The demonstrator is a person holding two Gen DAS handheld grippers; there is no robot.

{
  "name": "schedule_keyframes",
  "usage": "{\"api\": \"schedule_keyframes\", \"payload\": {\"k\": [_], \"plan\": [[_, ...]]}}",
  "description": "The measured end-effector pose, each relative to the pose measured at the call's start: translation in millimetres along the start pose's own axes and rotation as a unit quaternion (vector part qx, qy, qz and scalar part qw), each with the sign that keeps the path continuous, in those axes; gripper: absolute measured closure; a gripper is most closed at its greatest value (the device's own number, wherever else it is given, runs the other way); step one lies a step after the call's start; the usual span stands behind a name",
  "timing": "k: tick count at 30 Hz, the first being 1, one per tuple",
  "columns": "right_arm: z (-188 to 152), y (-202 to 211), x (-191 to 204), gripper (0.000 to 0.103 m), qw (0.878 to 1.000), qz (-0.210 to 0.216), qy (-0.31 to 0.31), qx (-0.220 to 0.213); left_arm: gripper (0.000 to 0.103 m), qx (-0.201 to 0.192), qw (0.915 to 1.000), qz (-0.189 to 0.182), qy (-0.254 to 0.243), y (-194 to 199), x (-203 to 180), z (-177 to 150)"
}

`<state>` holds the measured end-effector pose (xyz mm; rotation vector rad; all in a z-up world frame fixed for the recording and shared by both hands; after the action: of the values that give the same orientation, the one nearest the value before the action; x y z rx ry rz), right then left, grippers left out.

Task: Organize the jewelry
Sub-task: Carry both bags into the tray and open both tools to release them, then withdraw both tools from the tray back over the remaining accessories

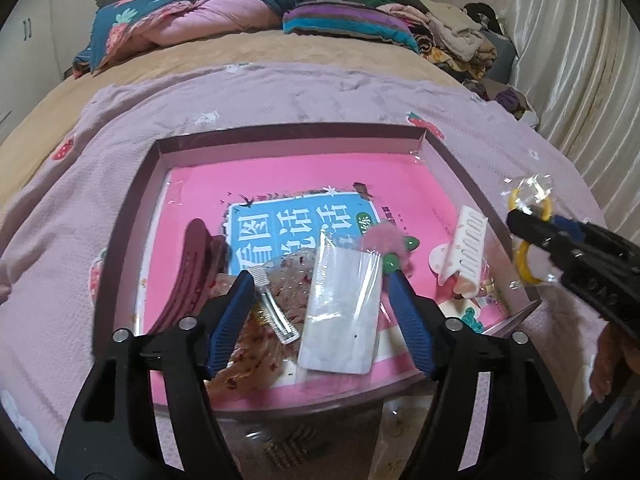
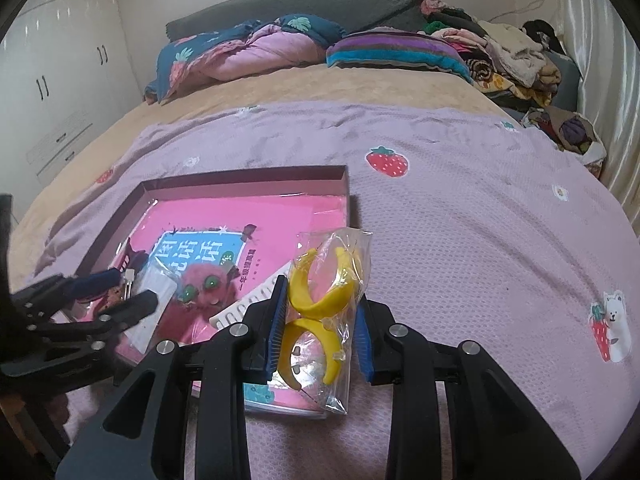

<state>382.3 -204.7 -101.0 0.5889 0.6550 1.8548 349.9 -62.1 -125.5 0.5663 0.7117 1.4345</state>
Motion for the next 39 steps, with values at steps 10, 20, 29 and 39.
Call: {"api": "schedule_keyframes", "payload": {"k": [10, 20, 29, 39], "plan": [[-2, -7, 13, 0.066, 0.999, -0.006, 0.032, -0.004, 0.034, -0.024, 0.9994, 0.006, 0.024, 31, 18, 2], [8, 6, 11, 0.050, 1.000, 0.001, 0.017, -0.020, 0.031, -0.046, 0.9979, 0.018, 0.042, 65, 38, 8], [23, 35, 10, 0.028, 0.998, 0.003, 0.006, -0.057, 0.019, -0.066, 0.9953, 0.024, 0.067, 94, 49, 14], [35, 76, 15, 0.008, 0.993, -0.022, 0.028, -0.111, 0.010, -0.083, 0.9924, 0.041, 0.081, 131, 60, 12]]}}
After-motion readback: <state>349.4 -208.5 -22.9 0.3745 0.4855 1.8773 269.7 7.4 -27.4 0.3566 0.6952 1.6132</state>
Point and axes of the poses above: each gripper's, at about its wrist camera, not at the fingertips, and y roughly against the way its jaws point, x to its left, z to its top, the point moved 10 cm from there along -y, roughly the way its jaws point, and after that the axes turned 3 degrees about -x, right-handed, at the moved point
